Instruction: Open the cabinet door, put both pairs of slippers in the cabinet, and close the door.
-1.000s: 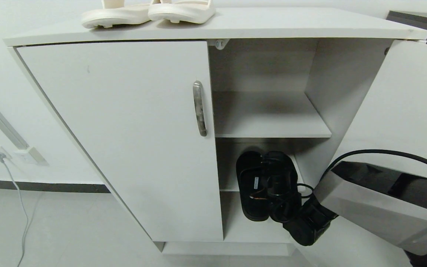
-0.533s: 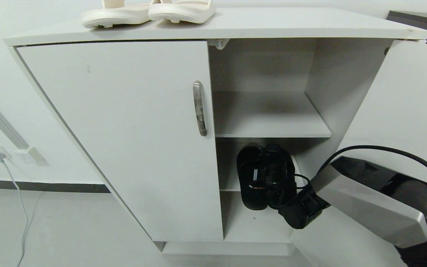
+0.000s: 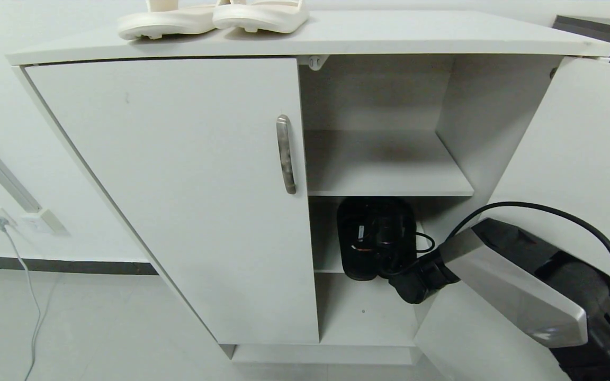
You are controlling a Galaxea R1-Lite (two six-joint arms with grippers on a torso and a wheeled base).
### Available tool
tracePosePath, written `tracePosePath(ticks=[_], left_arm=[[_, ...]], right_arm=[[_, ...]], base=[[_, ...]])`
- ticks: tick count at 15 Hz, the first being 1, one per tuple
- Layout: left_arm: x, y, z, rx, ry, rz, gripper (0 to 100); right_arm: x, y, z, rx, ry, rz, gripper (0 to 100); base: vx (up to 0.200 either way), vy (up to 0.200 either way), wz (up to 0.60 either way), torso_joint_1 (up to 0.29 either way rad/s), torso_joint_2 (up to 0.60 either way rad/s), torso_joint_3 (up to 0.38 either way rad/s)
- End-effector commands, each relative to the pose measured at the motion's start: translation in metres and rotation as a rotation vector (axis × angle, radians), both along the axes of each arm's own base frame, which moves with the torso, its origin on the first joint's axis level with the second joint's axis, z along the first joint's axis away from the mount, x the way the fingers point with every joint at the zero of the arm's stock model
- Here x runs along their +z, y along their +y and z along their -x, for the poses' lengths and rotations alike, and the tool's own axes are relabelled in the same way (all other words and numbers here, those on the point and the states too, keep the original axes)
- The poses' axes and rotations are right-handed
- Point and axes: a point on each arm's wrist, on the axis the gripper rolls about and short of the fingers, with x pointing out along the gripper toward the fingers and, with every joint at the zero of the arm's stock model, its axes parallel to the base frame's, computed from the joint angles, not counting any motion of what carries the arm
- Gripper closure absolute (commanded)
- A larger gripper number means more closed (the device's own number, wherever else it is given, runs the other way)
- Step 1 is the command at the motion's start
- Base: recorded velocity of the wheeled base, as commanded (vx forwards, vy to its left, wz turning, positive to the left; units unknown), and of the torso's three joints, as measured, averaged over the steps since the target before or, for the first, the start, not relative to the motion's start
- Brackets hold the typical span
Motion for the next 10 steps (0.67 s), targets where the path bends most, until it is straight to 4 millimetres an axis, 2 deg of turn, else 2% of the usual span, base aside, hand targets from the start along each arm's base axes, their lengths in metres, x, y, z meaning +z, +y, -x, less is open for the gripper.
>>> tracePosePath(ticks=[1, 10], left_arm=[[0.0, 0.0, 0.0, 0.0, 0.001, 0.0, 100], [0.0, 0.0, 0.0, 0.0, 0.001, 0.0, 100]], right_arm=[[-0.008, 0.0, -0.004, -0.005, 0.004, 0.003, 100], [-0.018, -0.003, -0.014, -0.011, 0.02, 0.012, 100]], base=[[0.0, 0.0, 0.0, 0.0, 0.0, 0.0], [0.0, 0.0, 0.0, 0.0, 0.0, 0.0]])
